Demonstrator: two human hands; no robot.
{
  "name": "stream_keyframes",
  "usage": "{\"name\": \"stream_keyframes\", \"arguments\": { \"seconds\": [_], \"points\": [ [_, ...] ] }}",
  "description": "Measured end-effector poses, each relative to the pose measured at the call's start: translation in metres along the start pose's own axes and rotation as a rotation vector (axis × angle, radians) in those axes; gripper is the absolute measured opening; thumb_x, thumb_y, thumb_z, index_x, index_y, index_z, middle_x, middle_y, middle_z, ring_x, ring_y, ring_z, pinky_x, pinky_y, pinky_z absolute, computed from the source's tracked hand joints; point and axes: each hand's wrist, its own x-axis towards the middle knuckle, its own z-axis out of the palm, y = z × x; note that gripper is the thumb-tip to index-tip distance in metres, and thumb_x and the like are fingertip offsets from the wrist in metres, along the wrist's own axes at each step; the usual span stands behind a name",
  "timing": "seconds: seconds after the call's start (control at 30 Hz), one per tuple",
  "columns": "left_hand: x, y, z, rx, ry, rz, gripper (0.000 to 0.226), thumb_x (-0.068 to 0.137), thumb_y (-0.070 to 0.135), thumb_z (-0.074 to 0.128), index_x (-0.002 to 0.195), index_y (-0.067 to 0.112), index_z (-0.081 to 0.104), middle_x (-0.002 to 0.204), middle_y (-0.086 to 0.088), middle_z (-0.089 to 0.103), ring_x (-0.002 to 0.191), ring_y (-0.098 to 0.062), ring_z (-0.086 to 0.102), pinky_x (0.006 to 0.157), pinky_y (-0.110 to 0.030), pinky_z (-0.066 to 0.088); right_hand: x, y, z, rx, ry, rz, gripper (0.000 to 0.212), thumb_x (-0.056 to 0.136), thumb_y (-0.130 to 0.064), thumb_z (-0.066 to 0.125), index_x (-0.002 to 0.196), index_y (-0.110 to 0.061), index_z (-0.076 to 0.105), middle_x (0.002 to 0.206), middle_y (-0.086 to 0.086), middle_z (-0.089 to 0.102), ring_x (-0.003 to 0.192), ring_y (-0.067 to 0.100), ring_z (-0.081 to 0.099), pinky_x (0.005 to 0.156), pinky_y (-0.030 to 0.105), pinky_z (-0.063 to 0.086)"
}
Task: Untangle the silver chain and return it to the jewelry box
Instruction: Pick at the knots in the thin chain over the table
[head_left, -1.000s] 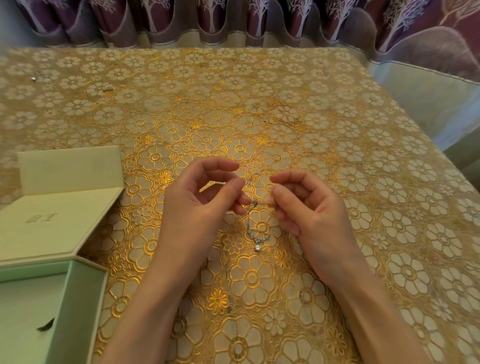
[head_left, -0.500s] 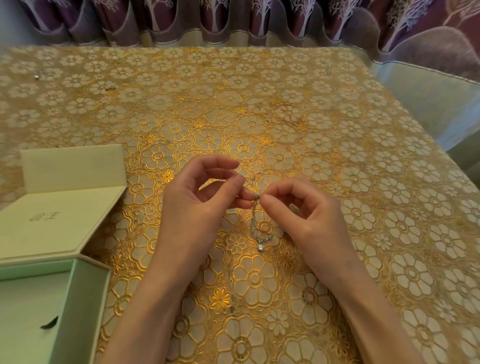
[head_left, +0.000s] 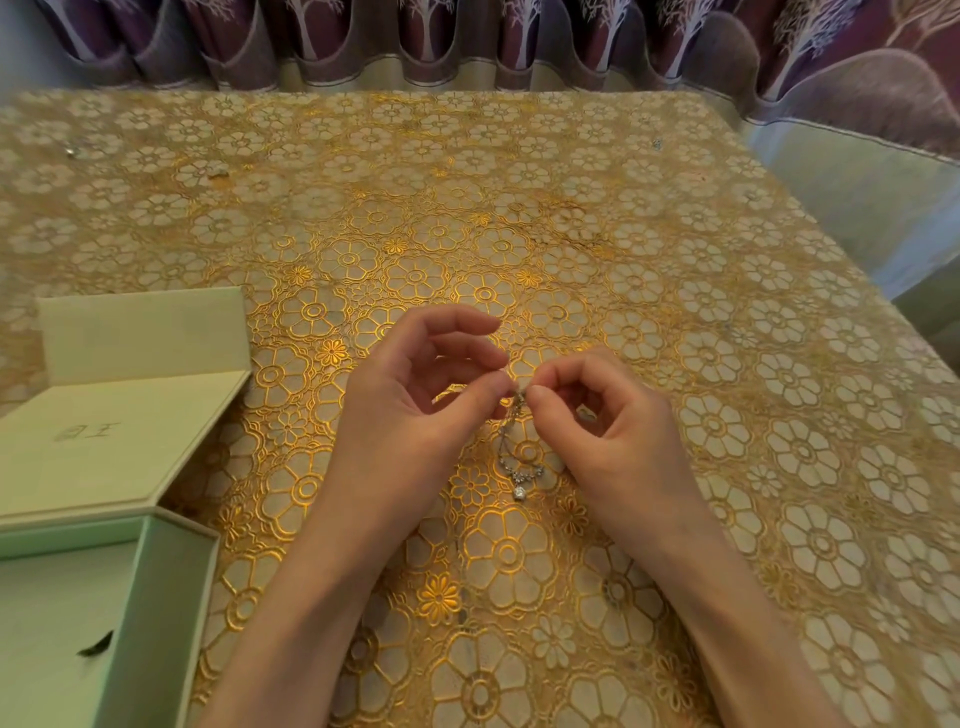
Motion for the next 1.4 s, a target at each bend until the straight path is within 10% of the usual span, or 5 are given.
{"name": "stream_keyframes", "arguments": {
  "seconds": [1.4],
  "points": [
    [-0.0032, 0.0006, 0.0015, 0.155, -0.038, -0.056, 0.006, 0.075, 0.02, 0.058, 0.071, 0.02, 0.062, 0.062, 0.011, 0.059, 0.056, 0.0, 0.048, 0.052, -0.009, 0.038, 0.0006, -0.0015, -0.0081, 0.268, -0.072, 0.098, 0.011, 0.076, -0.021, 0.055, 0.067, -0.019, 0.06, 0.059, -0.016, 0.051, 0.049, -0.001, 0.044, 0.047, 0.007, 0.032]
  ]
}}
